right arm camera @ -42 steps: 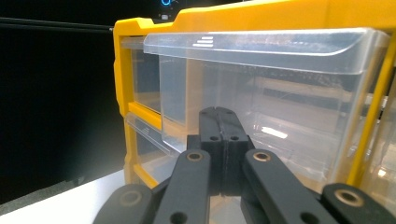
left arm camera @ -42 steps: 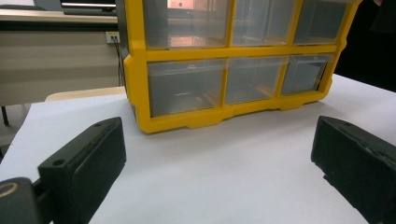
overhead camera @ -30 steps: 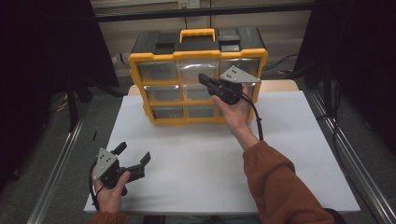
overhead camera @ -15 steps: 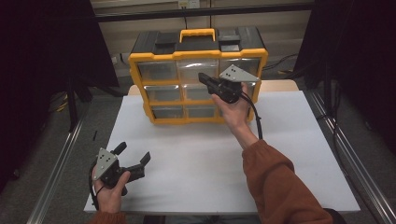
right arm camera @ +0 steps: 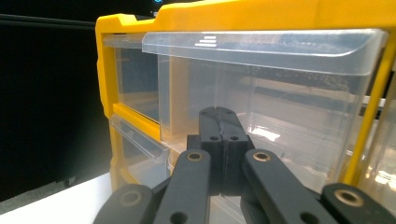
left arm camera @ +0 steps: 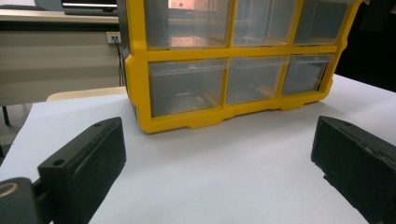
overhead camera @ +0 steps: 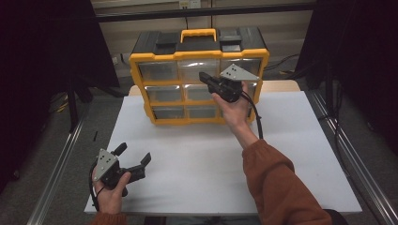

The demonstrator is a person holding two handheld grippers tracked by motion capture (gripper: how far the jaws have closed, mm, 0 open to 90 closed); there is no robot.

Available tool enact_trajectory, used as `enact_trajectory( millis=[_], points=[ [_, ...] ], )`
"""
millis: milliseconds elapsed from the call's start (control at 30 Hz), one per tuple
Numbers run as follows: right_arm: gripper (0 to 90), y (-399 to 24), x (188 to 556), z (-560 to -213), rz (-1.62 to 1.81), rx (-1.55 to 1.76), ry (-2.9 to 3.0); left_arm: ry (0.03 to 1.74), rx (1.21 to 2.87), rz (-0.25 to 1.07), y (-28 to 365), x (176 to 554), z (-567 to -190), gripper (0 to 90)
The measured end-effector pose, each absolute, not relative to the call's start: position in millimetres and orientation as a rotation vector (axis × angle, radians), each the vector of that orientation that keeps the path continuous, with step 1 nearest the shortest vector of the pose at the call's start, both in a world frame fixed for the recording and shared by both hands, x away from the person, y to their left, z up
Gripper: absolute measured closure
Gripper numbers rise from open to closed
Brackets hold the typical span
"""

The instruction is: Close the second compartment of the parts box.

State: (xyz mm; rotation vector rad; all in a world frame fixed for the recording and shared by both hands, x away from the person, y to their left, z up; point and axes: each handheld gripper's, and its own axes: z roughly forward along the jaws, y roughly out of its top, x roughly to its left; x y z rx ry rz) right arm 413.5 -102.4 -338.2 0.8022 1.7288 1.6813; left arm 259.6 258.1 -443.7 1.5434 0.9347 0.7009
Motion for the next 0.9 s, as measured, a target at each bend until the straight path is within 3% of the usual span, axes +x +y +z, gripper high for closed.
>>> enact_trajectory(
  millis=[900],
  points=[
    [90.0, -108, 424, -339, 1.646, 0.845, 1.708, 0.926, 1.550, 0.693, 258, 260, -444, 3.2]
  ],
)
